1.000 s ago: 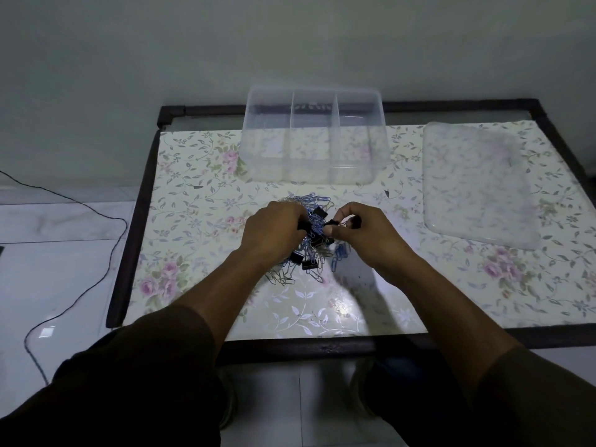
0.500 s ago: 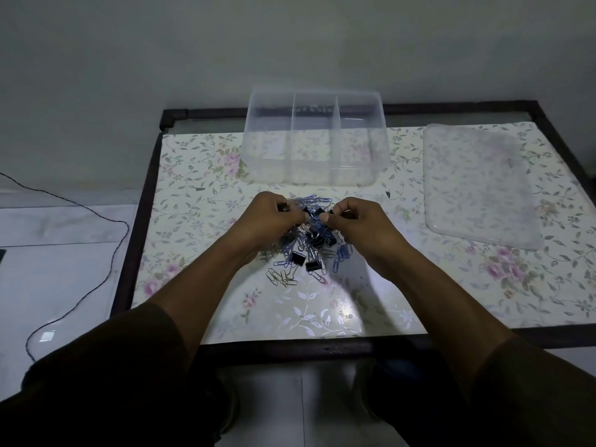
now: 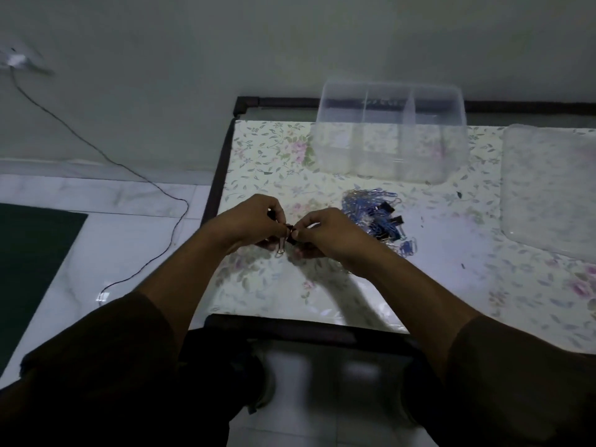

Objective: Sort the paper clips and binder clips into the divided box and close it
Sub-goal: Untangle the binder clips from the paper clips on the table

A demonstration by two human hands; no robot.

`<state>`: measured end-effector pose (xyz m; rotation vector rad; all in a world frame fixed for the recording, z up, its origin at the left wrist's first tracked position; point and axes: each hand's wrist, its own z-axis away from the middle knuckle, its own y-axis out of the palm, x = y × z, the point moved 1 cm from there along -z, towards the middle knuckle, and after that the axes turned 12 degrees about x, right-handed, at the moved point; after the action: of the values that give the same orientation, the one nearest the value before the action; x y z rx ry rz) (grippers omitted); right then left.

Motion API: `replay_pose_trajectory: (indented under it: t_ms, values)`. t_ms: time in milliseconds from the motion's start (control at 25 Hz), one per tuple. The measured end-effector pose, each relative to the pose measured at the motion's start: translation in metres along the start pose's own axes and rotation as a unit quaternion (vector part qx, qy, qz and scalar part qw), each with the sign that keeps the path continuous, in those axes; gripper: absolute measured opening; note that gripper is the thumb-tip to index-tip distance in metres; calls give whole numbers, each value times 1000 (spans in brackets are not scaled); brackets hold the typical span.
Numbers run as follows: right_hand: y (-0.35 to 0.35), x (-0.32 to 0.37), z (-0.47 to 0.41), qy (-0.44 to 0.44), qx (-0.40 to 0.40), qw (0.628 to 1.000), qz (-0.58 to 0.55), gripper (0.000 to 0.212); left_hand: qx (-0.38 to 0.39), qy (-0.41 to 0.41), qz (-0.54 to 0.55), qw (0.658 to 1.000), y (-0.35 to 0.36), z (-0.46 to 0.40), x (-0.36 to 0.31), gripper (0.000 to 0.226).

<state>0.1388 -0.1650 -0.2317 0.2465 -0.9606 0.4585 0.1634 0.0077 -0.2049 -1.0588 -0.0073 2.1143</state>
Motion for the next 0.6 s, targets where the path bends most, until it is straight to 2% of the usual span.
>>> replay_pose_trajectory:
  t_ms: [120, 240, 400, 520, 600]
  values:
    - [28, 1, -13, 6, 39, 996, 83, 23, 17, -58, -36, 997, -15, 15, 27, 18]
    - [43, 11, -15, -12, 49, 983, 174, 38, 31, -74, -38, 996, -25, 30, 40, 34]
    - [46, 22, -5, -24, 34, 929, 367, 55, 49, -55, -83, 994, -31, 40, 38, 60]
    - [30, 24, 4, -32, 7, 917, 398, 56, -3, -35, -204, 978, -30, 41, 30, 64]
    - [9, 25, 13, -39, -27, 920, 390, 49, -36, -5, -227, 973, -24, 38, 21, 58]
